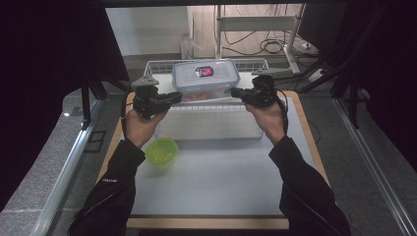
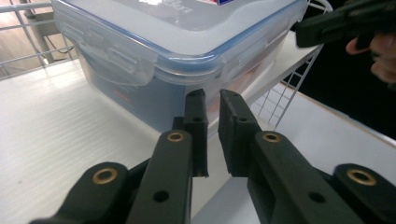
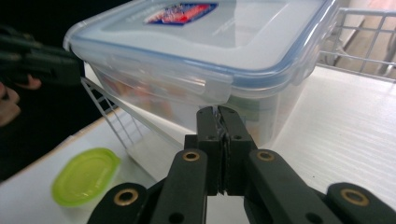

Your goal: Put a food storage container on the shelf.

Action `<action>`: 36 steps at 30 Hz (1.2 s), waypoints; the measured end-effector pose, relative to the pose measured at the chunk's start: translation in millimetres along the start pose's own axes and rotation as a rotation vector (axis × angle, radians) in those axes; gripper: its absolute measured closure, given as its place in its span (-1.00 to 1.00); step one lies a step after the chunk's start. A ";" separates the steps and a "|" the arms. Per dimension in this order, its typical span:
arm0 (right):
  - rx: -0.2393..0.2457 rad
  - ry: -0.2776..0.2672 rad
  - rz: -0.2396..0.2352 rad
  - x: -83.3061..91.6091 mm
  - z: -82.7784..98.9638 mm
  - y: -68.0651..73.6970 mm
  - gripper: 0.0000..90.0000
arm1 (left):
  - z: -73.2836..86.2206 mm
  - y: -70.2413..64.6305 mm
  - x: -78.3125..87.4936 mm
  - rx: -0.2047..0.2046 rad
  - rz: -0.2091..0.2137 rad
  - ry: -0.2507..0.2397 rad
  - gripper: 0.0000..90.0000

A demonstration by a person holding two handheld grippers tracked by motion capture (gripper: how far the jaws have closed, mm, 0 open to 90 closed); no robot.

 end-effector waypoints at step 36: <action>-0.028 -0.017 0.005 -2.7 1.2 -2.6 0.52 | 6.9 -16.2 -14.8 -0.089 -0.016 0.016 0.16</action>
Point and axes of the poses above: each handheld gripper's, and its own axes: x roughly backward along the jaws, z roughly out of its underside, y roughly to its left, the point moved 7 cm from there along -x, roughly forward along the jaws, and after that the axes turned 3 degrees about -z, right-handed, at the moved point
